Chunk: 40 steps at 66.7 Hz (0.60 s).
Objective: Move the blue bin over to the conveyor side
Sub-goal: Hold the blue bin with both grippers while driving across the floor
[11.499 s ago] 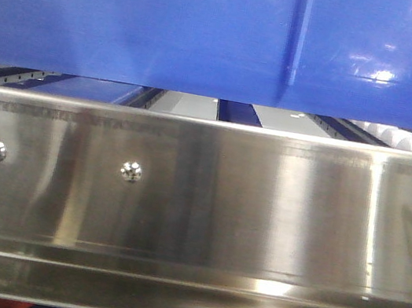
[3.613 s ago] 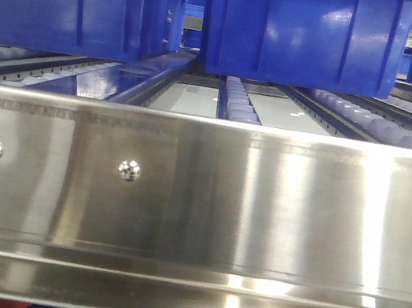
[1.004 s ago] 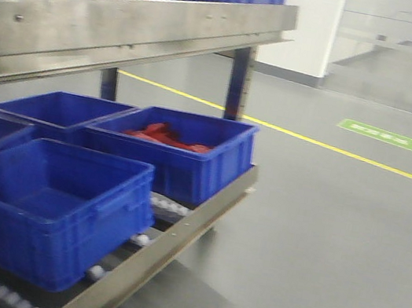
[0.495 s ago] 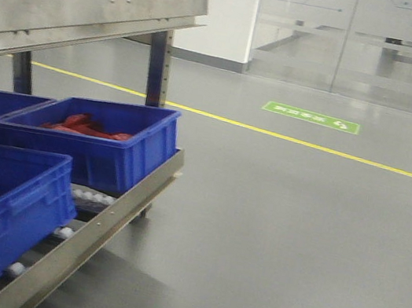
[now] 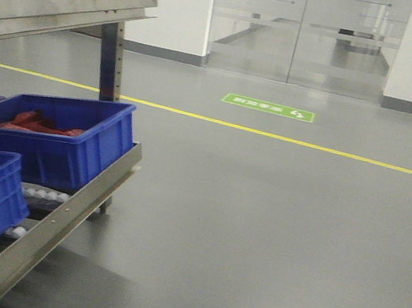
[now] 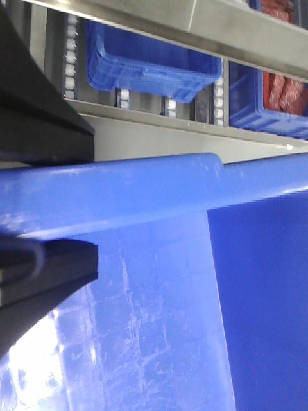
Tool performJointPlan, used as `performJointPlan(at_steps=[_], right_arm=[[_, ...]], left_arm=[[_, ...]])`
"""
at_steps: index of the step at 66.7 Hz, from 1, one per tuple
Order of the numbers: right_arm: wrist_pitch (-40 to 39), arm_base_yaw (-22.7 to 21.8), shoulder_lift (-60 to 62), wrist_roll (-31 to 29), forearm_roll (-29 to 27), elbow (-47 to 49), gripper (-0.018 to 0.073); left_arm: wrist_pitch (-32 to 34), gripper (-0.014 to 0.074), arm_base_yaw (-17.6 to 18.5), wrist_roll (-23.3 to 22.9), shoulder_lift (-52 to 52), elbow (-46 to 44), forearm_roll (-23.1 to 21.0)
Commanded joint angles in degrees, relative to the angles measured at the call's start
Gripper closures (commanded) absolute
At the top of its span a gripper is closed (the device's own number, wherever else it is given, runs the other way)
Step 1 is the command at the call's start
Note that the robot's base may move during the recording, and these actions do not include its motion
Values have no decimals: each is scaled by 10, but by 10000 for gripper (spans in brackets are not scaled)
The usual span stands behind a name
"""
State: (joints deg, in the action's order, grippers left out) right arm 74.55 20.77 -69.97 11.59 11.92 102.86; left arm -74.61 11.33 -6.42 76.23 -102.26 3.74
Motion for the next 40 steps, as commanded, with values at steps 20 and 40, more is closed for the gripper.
performJointPlan(at_steps=[20,40], right_arm=[[-91,0,8,-6,-2,10,638],[-91,0,8,-6,-2,10,638]], left_arm=[[47,612,9,8,-10,-13,-29],[47,612,9,8,-10,-13,-29]])
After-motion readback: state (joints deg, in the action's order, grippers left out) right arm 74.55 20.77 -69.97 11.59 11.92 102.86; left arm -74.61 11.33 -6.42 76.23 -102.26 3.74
